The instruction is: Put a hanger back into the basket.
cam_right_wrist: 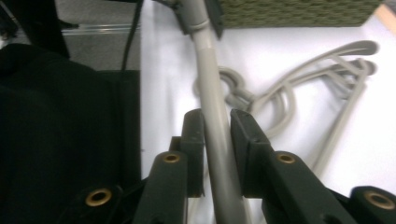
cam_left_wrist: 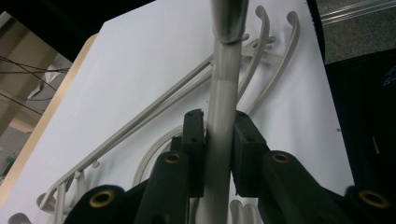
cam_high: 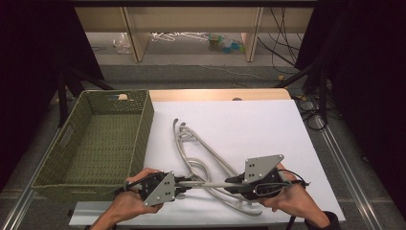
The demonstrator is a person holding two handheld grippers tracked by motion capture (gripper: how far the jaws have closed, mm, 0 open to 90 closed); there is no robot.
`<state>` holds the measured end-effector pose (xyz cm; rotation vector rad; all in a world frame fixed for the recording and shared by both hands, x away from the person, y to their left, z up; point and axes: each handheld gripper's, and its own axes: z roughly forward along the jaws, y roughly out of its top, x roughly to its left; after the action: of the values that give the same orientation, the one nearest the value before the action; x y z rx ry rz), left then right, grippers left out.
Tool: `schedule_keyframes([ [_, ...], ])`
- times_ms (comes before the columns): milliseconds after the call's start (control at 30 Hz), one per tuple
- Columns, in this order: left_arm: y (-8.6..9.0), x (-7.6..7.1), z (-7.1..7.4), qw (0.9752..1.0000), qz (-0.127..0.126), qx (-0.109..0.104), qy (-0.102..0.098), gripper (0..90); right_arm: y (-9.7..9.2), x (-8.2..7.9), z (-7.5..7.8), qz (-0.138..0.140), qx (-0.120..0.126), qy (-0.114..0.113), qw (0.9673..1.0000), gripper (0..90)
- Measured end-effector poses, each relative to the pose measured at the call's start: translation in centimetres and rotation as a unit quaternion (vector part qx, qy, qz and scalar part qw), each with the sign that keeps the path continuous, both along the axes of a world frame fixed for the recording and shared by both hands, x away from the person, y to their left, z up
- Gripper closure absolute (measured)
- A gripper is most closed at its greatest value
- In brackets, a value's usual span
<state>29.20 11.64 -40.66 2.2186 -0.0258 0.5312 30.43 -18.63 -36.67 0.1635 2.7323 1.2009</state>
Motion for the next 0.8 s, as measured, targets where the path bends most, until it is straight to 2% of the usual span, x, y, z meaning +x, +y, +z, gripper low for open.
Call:
schedule_keyframes([
  [67,-0.4,0.1,0.4,0.9993,0.014,-0.014,0.03,78.2,-0.2,0.3,0.1,-0.027,0.001,-0.014,0.9995,69.8],
  [133,-0.5,0.1,0.6,0.999,0.018,-0.016,0.037,78.3,-0.3,0.4,0.2,-0.036,0.003,-0.014,0.9993,66.3],
  [200,-0.5,0.2,1.0,0.9976,0.037,-0.023,0.054,78.9,-0.3,0.3,0.4,-0.067,0.014,-0.021,0.9974,51.7],
  [233,-0.3,0.4,1.2,0.9959,0.048,-0.03,0.07,78.9,-0.2,0.3,0.7,-0.086,0.024,-0.027,0.9956,46.3],
  [300,0.0,0.7,1.4,0.9924,0.065,-0.041,0.096,79.0,-0.4,0.4,1.3,-0.114,0.062,-0.036,0.991,41.7],
  [333,0.3,1.0,1.5,0.9896,0.077,-0.047,0.112,79.0,-0.6,0.4,1.7,-0.132,0.087,-0.049,0.9863,36.8],
  [367,0.3,1.0,1.5,0.9896,0.077,-0.047,0.112,78.9,-0.6,0.4,1.7,-0.132,0.087,-0.049,0.9863,36.8],
  [467,0.9,1.5,1.7,0.9842,0.1,-0.057,0.134,78.9,-1.1,0.7,1.8,-0.151,0.113,-0.059,0.9803,35.1],
  [500,1.1,1.7,1.8,0.9821,0.105,-0.062,0.144,78.9,-1.2,0.8,1.8,-0.159,0.122,-0.06,0.9778,34.0],
  [533,1.4,1.9,2.1,0.9785,0.116,-0.068,0.157,78.9,-1.4,0.8,1.7,-0.17,0.129,-0.059,0.9751,32.5],
  [600,1.6,2.1,2.4,0.9746,0.129,-0.074,0.167,78.9,-1.5,0.8,1.7,-0.173,0.134,-0.059,0.974,31.9],
  [633,1.8,2.2,2.6,0.9719,0.135,-0.078,0.176,78.9,-1.5,0.7,1.7,-0.174,0.14,-0.06,0.973,31.8],
  [667,1.8,2.2,2.6,0.9719,0.135,-0.078,0.176,79.0,-1.5,0.7,1.7,-0.174,0.14,-0.06,0.973,31.8],
  [700,2.1,2.2,3.0,0.9697,0.142,-0.086,0.18,78.9,-1.6,0.5,1.7,-0.176,0.146,-0.058,0.9717,30.7],
  [733,2.2,2.3,3.3,0.9689,0.145,-0.087,0.181,79.0,-1.6,0.4,1.6,-0.179,0.148,-0.06,0.9709,30.1],
  [800,2.3,2.3,3.6,0.9698,0.148,-0.087,0.174,78.9,-1.6,0.2,1.5,-0.176,0.146,-0.057,0.9718,29.7],
])
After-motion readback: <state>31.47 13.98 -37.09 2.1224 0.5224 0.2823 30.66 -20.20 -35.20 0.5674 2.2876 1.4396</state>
